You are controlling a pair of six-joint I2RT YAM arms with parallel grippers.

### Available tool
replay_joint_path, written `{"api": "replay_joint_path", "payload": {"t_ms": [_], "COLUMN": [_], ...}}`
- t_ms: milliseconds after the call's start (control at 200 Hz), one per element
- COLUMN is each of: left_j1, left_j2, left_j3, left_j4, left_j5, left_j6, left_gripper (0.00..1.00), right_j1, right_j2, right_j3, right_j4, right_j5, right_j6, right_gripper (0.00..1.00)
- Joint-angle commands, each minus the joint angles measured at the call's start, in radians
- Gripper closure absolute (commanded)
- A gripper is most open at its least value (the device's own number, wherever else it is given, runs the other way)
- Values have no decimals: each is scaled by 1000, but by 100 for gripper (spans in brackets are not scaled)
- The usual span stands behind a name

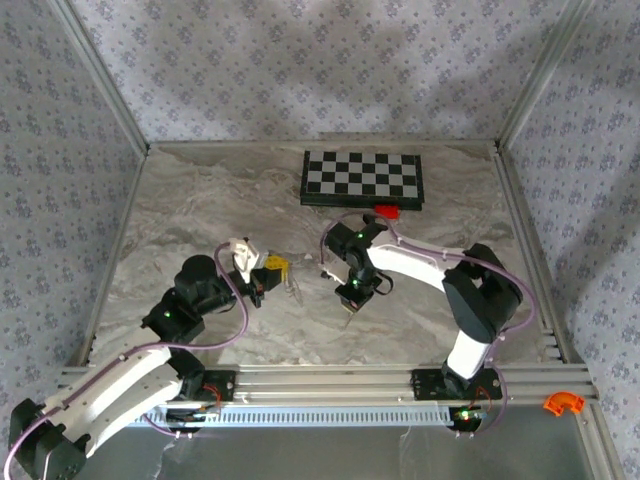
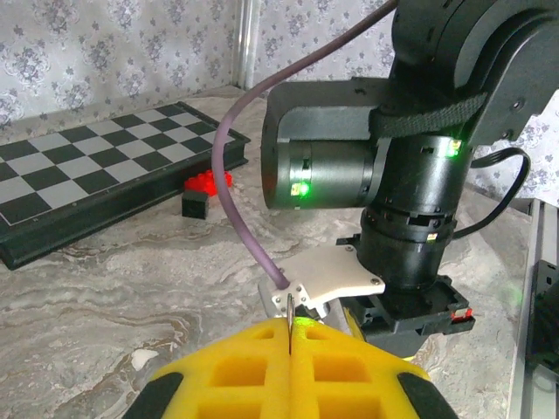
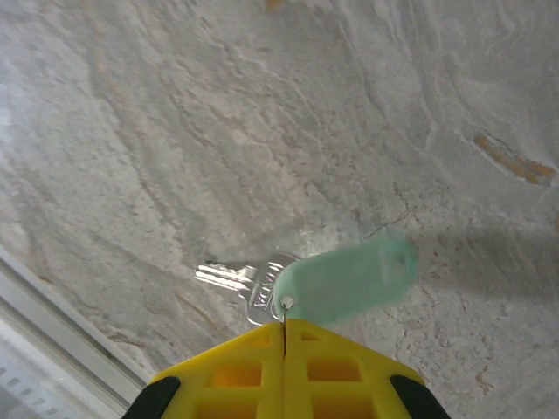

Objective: Put the keys on the keyring

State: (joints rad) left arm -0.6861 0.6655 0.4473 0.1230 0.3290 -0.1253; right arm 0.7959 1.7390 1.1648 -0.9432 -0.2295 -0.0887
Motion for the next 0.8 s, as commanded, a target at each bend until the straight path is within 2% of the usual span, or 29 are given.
{"api": "replay_joint_path", "payload": {"t_ms": [0, 415, 725, 795], "left_j1": [10, 24, 35, 37], "left_j2": [4, 23, 39, 40], "left_j3": [-1, -2, -7, -9], "left_j4": [66, 77, 99, 102], "left_j5": [34, 44, 61, 64], "left_j6": [-20, -23, -33, -34], "left_gripper": [100, 100, 100, 100], "right_j1": [-3, -9, -11, -18], "right_j2": [39, 159, 146, 131], "right_j3": [52, 93, 84, 73], "right_j4": [-18, 19, 30, 49], "right_j5": [18, 16, -9, -32], "right_j6": [7, -8, 23, 42], "right_gripper": [100, 100, 100, 92]}}
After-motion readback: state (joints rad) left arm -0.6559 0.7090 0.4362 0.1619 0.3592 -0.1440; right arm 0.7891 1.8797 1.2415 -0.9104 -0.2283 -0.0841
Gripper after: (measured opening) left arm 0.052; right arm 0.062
